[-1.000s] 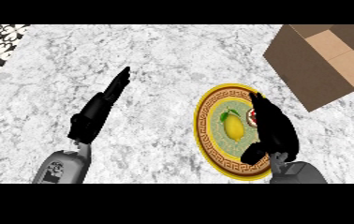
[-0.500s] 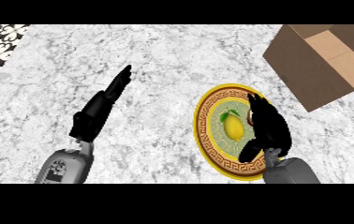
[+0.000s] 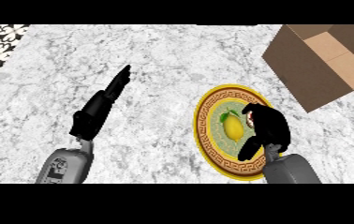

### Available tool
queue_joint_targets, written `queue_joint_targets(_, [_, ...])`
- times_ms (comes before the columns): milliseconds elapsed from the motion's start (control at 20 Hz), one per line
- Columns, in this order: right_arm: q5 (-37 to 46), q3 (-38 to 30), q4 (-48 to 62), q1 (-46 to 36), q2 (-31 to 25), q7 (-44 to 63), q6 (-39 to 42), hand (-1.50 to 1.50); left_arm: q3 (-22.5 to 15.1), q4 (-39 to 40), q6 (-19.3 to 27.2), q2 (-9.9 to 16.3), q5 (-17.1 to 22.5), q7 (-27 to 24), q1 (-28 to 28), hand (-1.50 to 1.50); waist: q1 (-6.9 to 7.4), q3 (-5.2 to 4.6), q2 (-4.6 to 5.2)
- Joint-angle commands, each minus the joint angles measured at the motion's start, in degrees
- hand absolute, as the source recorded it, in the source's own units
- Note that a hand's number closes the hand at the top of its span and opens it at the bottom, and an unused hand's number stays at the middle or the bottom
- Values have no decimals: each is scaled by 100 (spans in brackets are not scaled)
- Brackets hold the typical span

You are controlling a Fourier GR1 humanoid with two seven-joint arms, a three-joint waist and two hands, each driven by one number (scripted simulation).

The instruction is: Pick the cupcake from the plate and place it in the cardboard box

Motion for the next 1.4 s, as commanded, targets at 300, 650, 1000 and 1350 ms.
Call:
queue_joint_targets(300, [-241,-127,128,167,-1345,-2471,-122,150,133,-120,-73,-8,29,116,1,0,-32,52,53])
queue_joint_targets(650, [-972,-278,-361,518,-3224,-6027,-444,150,162,-187,30,-29,-3,190,80,0,-187,80,21])
queue_joint_targets(1000, [-2335,-2154,811,905,-4210,-8878,-1581,150,208,-330,-134,108,80,120,208,0,-142,73,35])
queue_joint_targets(1350, [-3862,-3409,1477,1133,-5143,-10715,-236,150,140,89,-21,-20,-109,-280,237,0,-115,46,43])
